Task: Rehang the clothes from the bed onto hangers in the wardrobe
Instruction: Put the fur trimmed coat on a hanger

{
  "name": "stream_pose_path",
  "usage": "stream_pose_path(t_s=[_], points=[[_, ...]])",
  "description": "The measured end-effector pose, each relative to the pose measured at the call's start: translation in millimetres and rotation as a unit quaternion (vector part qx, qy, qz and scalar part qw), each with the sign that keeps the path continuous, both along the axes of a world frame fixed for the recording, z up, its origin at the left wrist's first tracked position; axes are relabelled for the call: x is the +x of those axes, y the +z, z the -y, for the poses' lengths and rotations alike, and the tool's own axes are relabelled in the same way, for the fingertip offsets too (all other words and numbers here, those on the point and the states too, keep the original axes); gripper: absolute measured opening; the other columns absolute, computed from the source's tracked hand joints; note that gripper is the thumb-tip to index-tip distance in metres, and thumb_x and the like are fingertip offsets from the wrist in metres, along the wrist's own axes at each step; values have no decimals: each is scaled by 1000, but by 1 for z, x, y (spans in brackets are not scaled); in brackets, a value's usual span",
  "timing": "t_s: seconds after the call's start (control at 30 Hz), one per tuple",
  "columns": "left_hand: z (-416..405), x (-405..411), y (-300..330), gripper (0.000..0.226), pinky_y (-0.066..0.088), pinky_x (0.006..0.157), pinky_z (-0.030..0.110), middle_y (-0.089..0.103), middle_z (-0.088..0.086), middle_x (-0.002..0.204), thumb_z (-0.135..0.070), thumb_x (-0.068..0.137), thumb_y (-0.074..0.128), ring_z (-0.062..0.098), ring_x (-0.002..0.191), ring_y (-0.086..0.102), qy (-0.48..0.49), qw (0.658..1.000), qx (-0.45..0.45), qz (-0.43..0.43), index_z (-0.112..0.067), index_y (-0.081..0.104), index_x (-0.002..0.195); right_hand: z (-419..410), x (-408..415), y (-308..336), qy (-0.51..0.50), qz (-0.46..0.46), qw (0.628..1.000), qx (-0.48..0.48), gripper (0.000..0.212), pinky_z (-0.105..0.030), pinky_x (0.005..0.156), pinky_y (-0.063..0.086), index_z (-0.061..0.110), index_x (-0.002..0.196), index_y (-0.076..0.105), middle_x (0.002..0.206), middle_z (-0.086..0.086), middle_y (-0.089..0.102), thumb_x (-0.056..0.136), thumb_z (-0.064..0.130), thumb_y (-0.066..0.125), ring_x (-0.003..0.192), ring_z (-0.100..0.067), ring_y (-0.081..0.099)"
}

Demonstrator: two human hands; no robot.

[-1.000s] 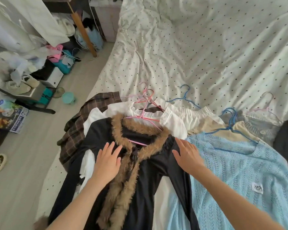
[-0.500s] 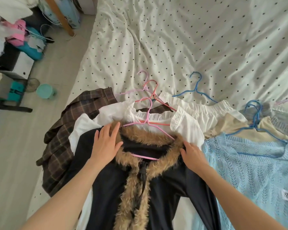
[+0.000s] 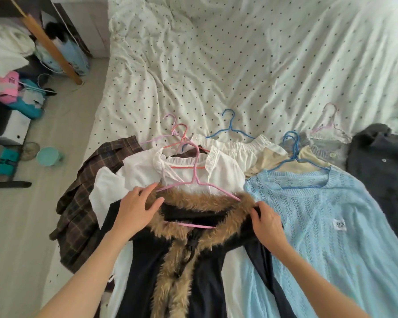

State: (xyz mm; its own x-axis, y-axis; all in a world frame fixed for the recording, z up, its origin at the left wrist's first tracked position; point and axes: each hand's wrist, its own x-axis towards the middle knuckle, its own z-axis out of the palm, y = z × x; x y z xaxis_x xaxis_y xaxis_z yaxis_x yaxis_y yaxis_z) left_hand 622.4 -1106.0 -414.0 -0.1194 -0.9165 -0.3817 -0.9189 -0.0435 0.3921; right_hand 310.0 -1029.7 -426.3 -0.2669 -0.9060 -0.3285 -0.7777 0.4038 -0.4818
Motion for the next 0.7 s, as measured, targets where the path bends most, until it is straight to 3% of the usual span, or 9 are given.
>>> stream_pose_path(t_s=[0.13, 0.27, 0.43, 0.6, 0.7], points=[[-54, -41, 30, 46, 37, 100, 34, 55, 2, 126, -44, 94, 34, 19, 117, 48, 25, 994, -3, -104, -26, 45, 134, -61, -45, 35, -42, -17, 998, -43, 11, -31, 71, 20, 1, 95, 57, 86, -7, 59, 93, 10, 50, 89, -32, 54], [-104, -110, 54, 38, 35, 101, 33, 56, 1, 125, -33, 98, 36, 19, 118, 49, 52, 984, 14, -172, -16, 53, 127, -132, -104, 62, -90, -25, 993, -68, 12, -31, 76, 27, 8, 92, 57, 82, 5, 53, 95, 18, 50, 88, -25, 54], [-162, -205, 75, 24, 44, 85, 34, 59, -7, 93, -30, 97, 41, 19, 95, 58, -58, 983, -51, -168, -18, 61, 104, -242, -173, 99, -181, -48, 975, -117, 8, -29, 75, 23, 17, 85, 52, 83, 6, 52, 93, 17, 51, 91, -24, 53], [-245, -303, 92, 15, 45, 79, 37, 58, -11, 85, -37, 93, 44, 20, 88, 57, -155, 957, -59, -237, -28, 56, 93, -377, -235, 140, -294, -107, 934, -172, 9, -29, 76, 24, 11, 88, 61, 88, -1, 63, 90, 19, 56, 93, -28, 56], [-299, -367, 96, 26, 43, 81, 38, 61, -2, 89, -41, 89, 46, 23, 91, 56, -226, 938, -66, -253, -20, 61, 96, -461, -267, 160, -362, -136, 907, -169, 12, -27, 76, 22, 6, 95, 64, 96, -8, 66, 86, 14, 63, 96, -29, 56]])
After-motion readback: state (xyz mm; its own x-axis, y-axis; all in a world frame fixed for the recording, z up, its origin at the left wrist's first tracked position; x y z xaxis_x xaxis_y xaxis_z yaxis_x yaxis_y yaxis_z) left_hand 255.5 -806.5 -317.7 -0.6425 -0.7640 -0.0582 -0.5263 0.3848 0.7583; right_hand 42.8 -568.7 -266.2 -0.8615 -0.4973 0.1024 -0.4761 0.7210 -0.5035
